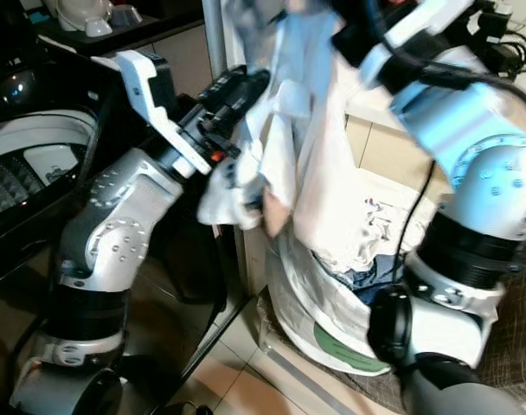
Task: Clothes washing
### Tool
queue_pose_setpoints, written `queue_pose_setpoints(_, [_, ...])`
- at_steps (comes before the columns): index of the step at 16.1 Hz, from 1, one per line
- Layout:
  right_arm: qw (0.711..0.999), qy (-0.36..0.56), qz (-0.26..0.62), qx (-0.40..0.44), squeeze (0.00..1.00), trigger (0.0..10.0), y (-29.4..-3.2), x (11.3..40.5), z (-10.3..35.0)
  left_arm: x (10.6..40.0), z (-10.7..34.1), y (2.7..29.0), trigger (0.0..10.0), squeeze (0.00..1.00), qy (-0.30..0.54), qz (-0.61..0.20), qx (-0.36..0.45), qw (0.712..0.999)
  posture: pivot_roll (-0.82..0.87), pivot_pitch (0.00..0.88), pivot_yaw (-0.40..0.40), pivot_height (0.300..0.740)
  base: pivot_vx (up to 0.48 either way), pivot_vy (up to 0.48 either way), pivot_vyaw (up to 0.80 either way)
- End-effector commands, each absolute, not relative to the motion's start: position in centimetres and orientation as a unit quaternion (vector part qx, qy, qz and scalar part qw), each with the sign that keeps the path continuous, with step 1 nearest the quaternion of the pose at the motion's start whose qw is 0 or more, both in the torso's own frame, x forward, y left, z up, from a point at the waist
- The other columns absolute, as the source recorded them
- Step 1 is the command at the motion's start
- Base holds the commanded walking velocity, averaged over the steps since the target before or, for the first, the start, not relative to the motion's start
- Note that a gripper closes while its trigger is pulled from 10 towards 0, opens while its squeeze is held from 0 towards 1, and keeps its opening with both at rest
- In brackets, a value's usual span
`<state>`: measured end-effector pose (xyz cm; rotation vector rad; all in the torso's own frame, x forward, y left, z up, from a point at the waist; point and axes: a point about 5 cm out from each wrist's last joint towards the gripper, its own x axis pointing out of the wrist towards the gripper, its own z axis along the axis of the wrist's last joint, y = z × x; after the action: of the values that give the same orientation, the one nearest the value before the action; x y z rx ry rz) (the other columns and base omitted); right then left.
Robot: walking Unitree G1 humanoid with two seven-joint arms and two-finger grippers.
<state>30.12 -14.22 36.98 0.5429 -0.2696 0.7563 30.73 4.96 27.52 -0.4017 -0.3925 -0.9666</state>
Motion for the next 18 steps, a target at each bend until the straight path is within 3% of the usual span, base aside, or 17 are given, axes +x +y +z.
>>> queue_pose_setpoints(1, [0.879, -0.124, 0.382, 0.257, 0.00, 0.0, -13.7, 29.7, 37.1, 29.9, 27.5, 4.4, 10.0, 1.00, -0.172, -0.504, -0.230, 0.814, -0.15, 0.000, 0.022, 0.740, 0.000, 0.000, 0.00])
queue_pose_setpoints(3, [0.879, -0.115, 0.384, 0.259, 0.00, 0.0, -13.4, 29.6, 36.9, 29.4, 27.7, 4.4, 10.0, 1.00, -0.178, -0.521, -0.243, 0.799, -0.15, 0.000, 0.020, 0.740, 0.000, 0.000, 0.00])
queue_pose_setpoints(6, [0.875, -0.107, 0.392, 0.262, 0.00, 0.0, -13.1, 29.6, 36.7, 29.2, 27.2, 4.1, 10.0, 1.00, -0.172, -0.538, -0.200, 0.800, -0.14, 0.000, 0.013, 0.740, 0.000, 0.000, 0.00])
queue_pose_setpoints(7, [0.868, -0.104, 0.403, 0.271, 0.00, 0.0, -12.9, 29.5, 36.7, 30.1, 26.4, 3.7, 10.0, 1.00, -0.158, -0.504, -0.126, 0.840, -0.14, 0.000, 0.013, 0.740, 0.000, 0.000, 0.00])
queue_pose_setpoints(8, [0.865, -0.103, 0.408, 0.273, 0.00, 0.0, -12.8, 29.5, 36.7, 30.6, 26.1, 3.6, 10.0, 0.70, -0.155, -0.481, -0.101, 0.857, -0.14, 0.000, 0.013, 0.740, 0.000, 0.000, 0.00])
queue_pose_setpoints(9, [0.860, -0.103, 0.416, 0.277, 0.00, 0.0, -12.6, 29.3, 36.6, 31.4, 25.7, 3.6, 10.0, 0.00, -0.155, -0.446, -0.059, 0.880, -0.14, 0.000, 0.015, 0.740, 0.000, 0.000, 0.00])
queue_pose_setpoints(13, [0.845, -0.104, 0.435, 0.294, 0.00, 0.0, -12.2, 28.8, 36.6, 32.1, 25.9, 4.0, 10.0, 0.00, -0.160, -0.414, -0.043, 0.895, -0.13, 0.000, 0.026, 0.740, 0.000, 0.000, 0.00])
queue_pose_setpoints(17, [0.840, -0.108, 0.433, 0.309, 0.00, 0.0, -12.4, 28.3, 36.4, 31.7, 26.3, 3.5, 10.0, 0.00, -0.164, -0.433, -0.119, 0.878, -0.13, 0.000, 0.042, 0.740, 0.000, 0.000, 0.00])
queue_pose_setpoints(18, [0.841, -0.107, 0.431, 0.310, 0.00, 0.0, -12.4, 28.2, 36.3, 31.6, 26.3, 3.3, 4.7, 0.00, -0.163, -0.438, -0.122, 0.876, -0.13, 0.000, 0.042, 0.740, 0.000, 0.000, 0.00])
